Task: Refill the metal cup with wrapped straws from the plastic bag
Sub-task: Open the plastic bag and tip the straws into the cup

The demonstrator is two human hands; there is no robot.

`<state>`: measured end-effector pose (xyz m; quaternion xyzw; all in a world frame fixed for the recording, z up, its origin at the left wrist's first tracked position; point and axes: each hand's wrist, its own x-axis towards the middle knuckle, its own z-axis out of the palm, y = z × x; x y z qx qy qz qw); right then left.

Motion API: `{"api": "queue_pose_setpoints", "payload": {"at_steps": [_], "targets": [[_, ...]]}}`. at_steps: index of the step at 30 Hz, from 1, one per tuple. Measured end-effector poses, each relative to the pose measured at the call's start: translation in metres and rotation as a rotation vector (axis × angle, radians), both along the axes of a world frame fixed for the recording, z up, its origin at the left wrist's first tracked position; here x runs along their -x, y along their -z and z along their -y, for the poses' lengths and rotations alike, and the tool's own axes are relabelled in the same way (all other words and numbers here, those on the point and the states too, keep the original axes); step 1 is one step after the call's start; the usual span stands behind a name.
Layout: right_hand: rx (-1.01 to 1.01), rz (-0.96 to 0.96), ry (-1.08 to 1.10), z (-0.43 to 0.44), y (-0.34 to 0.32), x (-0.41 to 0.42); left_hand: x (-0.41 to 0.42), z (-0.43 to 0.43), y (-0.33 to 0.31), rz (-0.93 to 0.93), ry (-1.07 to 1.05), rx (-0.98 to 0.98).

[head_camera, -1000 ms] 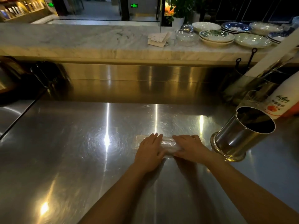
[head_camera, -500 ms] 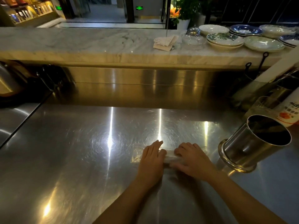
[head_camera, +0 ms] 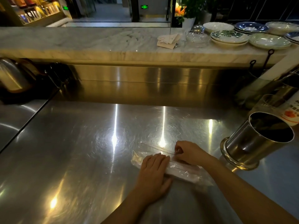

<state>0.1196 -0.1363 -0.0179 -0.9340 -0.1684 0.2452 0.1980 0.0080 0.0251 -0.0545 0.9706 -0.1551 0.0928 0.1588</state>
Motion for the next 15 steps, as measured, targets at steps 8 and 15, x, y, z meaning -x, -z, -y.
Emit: {"api": "queue_pose_setpoints", "payload": {"at_steps": [8, 15], "targets": [[-0.050, 0.006, 0.046, -0.006, -0.008, 0.004, 0.009, 0.007, -0.011, 0.042, -0.061, 0.028], [-0.114, 0.007, 0.018, -0.006, -0.023, 0.002, 0.008, 0.012, -0.012, 0.045, -0.092, -0.058]]}}
